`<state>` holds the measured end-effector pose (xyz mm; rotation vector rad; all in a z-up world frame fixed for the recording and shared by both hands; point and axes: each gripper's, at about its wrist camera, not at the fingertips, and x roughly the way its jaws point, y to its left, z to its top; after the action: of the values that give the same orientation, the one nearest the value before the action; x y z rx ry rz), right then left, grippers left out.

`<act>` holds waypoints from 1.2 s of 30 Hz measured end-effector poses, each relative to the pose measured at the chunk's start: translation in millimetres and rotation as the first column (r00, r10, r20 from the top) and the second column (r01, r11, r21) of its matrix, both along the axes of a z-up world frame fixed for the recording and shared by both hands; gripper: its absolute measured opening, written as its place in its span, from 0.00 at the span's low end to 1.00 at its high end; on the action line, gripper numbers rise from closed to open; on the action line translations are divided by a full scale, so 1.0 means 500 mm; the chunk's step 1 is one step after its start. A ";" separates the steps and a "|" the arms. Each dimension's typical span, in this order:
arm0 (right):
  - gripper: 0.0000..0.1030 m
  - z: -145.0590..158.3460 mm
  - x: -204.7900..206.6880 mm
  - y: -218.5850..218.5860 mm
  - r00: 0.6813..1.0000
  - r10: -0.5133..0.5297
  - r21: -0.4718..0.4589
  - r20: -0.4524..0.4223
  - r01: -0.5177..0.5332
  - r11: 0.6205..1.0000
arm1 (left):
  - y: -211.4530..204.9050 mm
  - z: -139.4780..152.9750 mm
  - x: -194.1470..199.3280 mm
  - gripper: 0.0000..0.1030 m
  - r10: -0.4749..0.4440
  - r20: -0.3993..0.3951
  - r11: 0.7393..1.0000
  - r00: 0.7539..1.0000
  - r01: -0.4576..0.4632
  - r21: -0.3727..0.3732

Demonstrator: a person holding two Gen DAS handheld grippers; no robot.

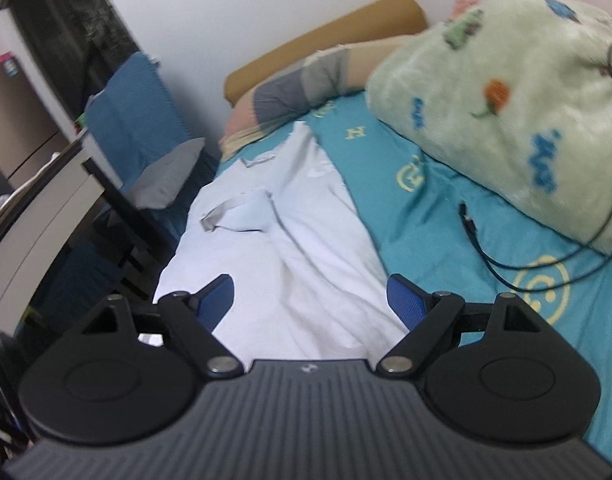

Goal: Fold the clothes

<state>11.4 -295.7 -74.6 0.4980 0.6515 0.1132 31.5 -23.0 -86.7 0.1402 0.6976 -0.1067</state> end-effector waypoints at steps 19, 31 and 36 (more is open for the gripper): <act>0.73 -0.129 0.115 -0.103 0.799 0.268 -0.073 -0.538 -0.361 0.930 | -0.116 -0.087 0.002 0.86 -0.426 -0.117 0.893 0.897 0.397 -0.213; 0.14 -0.185 0.088 0.036 0.617 0.426 -0.182 -0.661 -0.683 0.707 | -0.185 -0.184 -0.019 0.86 -0.529 -0.204 0.847 0.824 0.529 -0.060; 0.08 -0.079 0.052 0.065 0.702 0.442 -0.261 -0.558 -0.655 0.709 | -0.159 -0.162 -0.010 0.86 -0.500 -0.229 0.866 0.835 0.487 -0.117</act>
<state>37.4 -263.3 -113.9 -0.1625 1.2618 0.4353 26.4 -102.3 -167.9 0.2570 0.9010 -0.6533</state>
